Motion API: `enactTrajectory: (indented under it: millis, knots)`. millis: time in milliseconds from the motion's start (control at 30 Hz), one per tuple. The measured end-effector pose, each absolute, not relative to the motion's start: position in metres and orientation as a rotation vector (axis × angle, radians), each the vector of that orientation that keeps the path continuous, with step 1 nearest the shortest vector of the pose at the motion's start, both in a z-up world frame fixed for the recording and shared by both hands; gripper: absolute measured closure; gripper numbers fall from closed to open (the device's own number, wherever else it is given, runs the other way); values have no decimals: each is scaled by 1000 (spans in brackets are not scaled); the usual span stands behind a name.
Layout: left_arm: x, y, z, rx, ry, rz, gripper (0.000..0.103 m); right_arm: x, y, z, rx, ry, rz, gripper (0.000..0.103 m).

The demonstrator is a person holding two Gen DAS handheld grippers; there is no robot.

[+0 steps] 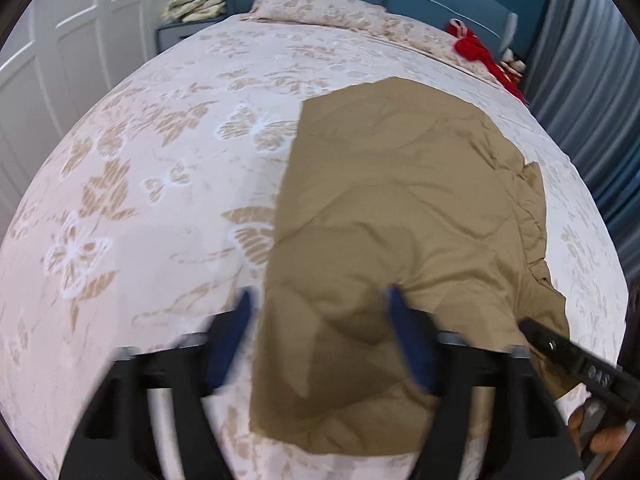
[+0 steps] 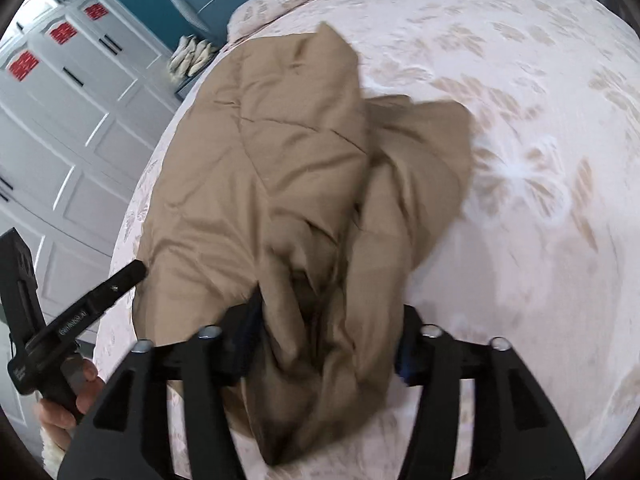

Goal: Fold large clothes

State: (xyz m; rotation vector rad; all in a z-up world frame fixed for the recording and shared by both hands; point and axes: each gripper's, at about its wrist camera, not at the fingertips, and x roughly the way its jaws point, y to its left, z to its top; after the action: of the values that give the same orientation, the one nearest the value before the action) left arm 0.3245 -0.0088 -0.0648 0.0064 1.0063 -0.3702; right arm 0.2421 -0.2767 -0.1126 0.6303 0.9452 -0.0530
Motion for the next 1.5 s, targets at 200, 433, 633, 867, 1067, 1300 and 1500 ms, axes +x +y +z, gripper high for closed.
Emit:
enactTrajectory:
  millis: [200, 433, 633, 867, 1067, 1300, 1500]
  knots:
    - [340, 15, -95, -245, 1133, -455, 20, 261, -283, -142, 743, 984, 38, 28]
    - [345, 13, -106, -315, 1079, -473, 17, 308, -281, -135, 721, 946, 151, 73]
    - [353, 12, -97, -350, 994, -449, 17, 340, -249, -78, 330, 812, 143, 82]
    - [338, -15, -101, -108, 953, -383, 16, 338, -277, -129, 484, 921, 82, 59]
    - [320, -16, -59, 54, 954, -288, 18, 266, -296, -99, 538, 950, 21, 52]
    - [330, -37, -4, 146, 868, -186, 17, 258, -273, -23, 343, 835, -67, 101]
    - [371, -73, -28, 206, 953, -94, 17, 323, -248, -28, 217, 886, -59, 102]
